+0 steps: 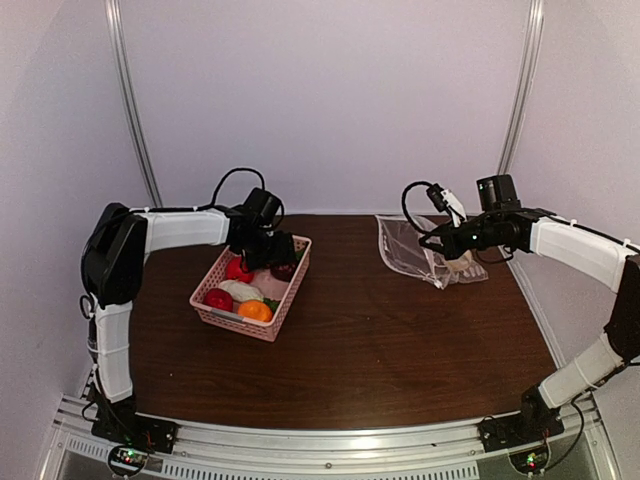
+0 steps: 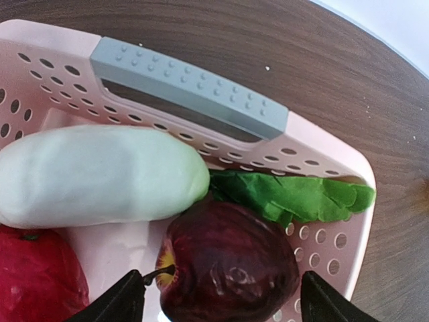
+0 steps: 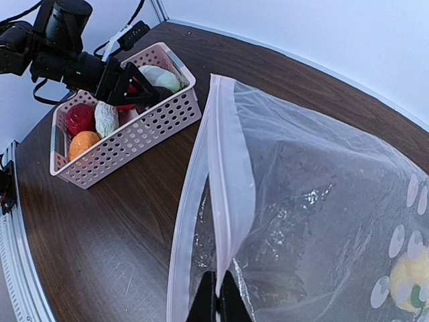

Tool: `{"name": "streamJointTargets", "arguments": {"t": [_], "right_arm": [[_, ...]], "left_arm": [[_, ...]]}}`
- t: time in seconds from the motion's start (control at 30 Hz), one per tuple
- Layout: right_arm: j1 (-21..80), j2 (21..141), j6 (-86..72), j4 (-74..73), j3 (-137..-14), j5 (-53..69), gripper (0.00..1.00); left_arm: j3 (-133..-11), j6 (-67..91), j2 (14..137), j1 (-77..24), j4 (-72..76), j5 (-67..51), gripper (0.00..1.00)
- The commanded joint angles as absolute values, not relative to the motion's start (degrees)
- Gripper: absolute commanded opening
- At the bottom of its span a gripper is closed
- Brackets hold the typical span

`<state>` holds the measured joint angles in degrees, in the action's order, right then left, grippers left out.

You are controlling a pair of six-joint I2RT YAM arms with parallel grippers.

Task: Place the food in the zip-top bag and seal the zipper
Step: Pick up the fake fruit from the bin.

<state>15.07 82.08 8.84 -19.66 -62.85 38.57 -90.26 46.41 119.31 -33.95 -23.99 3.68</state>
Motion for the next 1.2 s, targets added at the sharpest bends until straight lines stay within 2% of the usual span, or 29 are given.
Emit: {"name": "streamJointTargets", "arguments": {"t": [0.0, 0.33, 0.5, 0.7, 1.17], "right_arm": [[14.97, 82.4, 9.44, -20.3, -64.07, 38.77, 0.0], [14.97, 82.44, 9.46, -20.39, -64.14, 38.85, 0.0], [15.03, 82.35, 9.48, -20.46, -64.16, 38.78, 0.0], [14.99, 82.42, 9.57, -20.4, -64.08, 38.92, 0.0], [15.01, 81.89, 9.3, -20.74, -64.55, 38.86, 0.0]], "left_arm": [[-91.77, 47.02, 121.2, -33.75, -21.54, 2.87, 0.8], [-92.02, 46.3, 123.13, -33.75, -21.12, 2.65, 0.78], [-92.21, 45.45, 122.61, -33.75, -20.95, 2.8, 0.69], [-89.46, 44.69, 116.63, -33.75, -21.22, 3.6, 0.59], [-85.21, 40.04, 103.64, -34.37, -19.92, 0.77, 0.57]]}}
